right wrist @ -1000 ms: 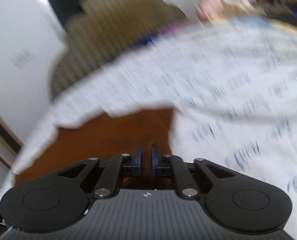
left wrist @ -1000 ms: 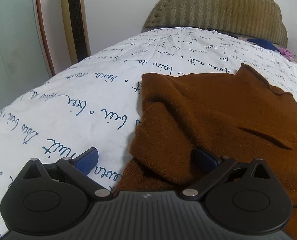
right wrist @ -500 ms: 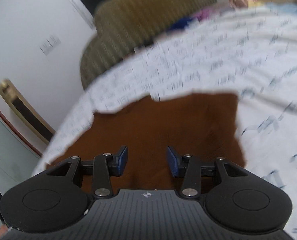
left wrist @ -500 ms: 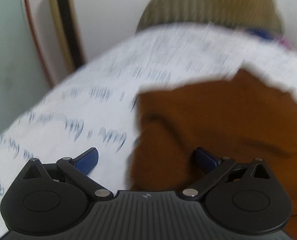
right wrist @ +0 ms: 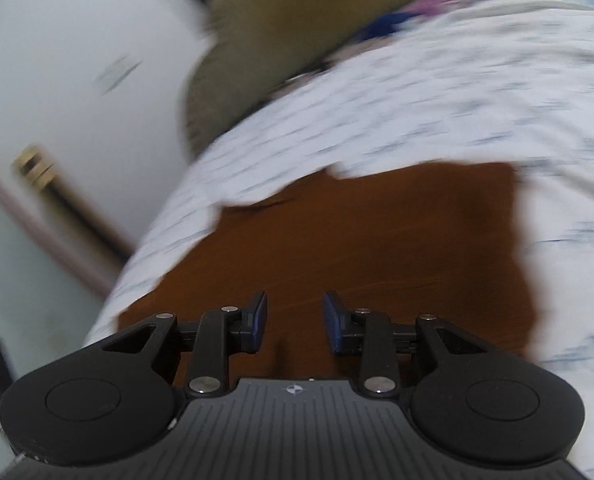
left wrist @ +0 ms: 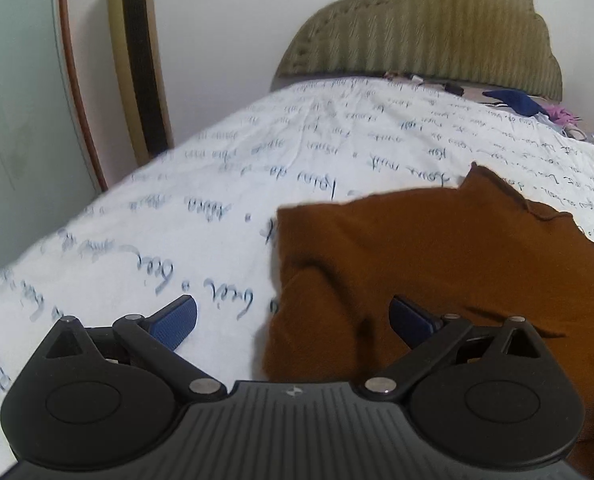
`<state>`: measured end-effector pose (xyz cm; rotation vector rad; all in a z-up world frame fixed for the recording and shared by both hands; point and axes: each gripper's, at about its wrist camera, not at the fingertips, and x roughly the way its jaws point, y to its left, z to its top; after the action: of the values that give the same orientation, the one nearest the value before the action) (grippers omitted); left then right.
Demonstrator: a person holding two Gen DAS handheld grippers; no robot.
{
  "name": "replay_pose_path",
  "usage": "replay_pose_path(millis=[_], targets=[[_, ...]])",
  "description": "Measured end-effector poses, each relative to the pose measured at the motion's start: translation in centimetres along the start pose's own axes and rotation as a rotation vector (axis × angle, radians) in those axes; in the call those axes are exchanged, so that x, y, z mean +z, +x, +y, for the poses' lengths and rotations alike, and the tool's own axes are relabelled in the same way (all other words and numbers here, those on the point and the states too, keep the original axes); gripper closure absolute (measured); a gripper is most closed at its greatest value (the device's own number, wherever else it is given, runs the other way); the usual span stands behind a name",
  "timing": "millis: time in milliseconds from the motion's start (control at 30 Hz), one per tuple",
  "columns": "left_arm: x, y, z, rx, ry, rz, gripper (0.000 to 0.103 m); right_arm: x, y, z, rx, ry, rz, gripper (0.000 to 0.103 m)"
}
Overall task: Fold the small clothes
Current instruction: 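Move the open right gripper over the folded sweater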
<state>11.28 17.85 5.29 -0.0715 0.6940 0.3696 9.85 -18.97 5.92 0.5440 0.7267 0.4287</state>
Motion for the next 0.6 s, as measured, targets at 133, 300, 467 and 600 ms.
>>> replay_pose_path(millis=[133,300,467,600], targets=[[-0.8,1.5,1.2,0.073,-0.007,0.085,0.000,-1.4,4.6,4.8,0.071,-0.098,0.121,0.068],[-2.4,1.8,4.3,-0.024,-0.076,0.085,0.000,-2.4,9.4,6.7,-0.019,-0.191,0.144,0.074],[-3.0,0.6,5.4,-0.040,-0.075,0.083,0.000,-0.8,9.7,6.6,-0.030,-0.149,0.179,0.072],[-4.0,-0.8,6.6,-0.018,-0.093,0.068,0.000,-1.2,7.2,7.4,0.073,-0.172,0.136,0.065]])
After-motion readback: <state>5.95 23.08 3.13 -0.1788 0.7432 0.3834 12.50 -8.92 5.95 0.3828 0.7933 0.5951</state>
